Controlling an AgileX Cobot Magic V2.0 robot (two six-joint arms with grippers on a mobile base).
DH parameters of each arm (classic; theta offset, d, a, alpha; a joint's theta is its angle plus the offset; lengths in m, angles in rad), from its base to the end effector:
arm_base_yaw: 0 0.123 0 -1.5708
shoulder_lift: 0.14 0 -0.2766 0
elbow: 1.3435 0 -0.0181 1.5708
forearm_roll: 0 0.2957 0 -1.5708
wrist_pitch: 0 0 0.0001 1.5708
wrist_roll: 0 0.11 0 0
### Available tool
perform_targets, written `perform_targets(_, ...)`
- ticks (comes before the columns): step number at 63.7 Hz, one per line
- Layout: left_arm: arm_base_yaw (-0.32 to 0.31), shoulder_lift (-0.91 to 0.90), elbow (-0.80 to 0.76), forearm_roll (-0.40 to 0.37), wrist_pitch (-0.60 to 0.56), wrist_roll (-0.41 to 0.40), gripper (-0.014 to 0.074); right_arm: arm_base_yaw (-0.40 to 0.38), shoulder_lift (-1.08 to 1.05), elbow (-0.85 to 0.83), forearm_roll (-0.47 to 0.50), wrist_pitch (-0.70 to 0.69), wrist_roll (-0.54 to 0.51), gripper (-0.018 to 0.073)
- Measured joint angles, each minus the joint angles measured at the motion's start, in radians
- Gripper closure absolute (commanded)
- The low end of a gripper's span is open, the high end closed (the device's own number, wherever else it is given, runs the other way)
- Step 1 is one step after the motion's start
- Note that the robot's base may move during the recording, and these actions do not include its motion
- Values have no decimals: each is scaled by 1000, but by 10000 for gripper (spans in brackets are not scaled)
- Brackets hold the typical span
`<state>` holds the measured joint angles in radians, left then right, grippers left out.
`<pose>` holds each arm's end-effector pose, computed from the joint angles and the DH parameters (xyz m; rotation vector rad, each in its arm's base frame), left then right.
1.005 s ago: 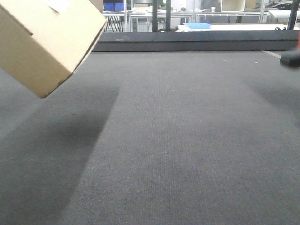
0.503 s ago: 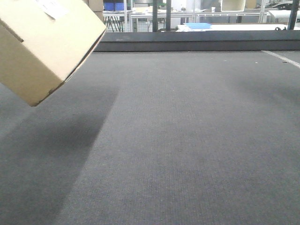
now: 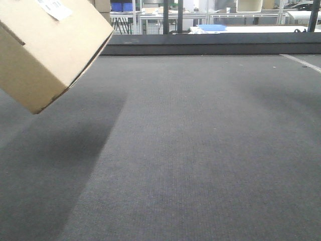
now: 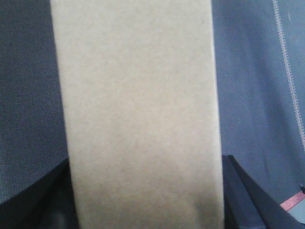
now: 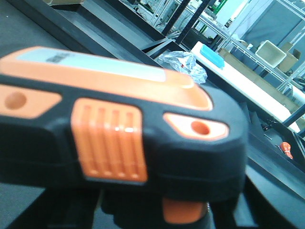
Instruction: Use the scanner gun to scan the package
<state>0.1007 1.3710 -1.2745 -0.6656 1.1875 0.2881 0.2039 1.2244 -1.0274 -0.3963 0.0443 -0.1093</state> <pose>0.3243 -0.0306 0.3338 0.0644 2.5543 -0.7698 0.3411 0.0686 0.3628 -0.5877 1.6241 -0.2375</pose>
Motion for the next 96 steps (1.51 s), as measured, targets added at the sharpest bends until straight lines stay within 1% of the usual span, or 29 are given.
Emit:
perform_targets(9, 0, 0, 0, 0, 0, 0, 707, 6, 0, 0, 46, -12, 0, 713)
perform_targets(20, 0, 0, 0, 2, 0, 0, 707, 29, 0, 0, 65, -20, 0, 713)
perform_targets(30, 0, 0, 0, 2, 0, 0, 707, 31, 0, 0, 65, -22, 0, 713)
perform_targets(47, 0, 0, 0, 2, 0, 0, 707, 31, 0, 0, 17, -13, 0, 713)
perform_targets(96, 0, 0, 0, 2, 0, 0, 707, 31, 0, 0, 12, -13, 0, 713)
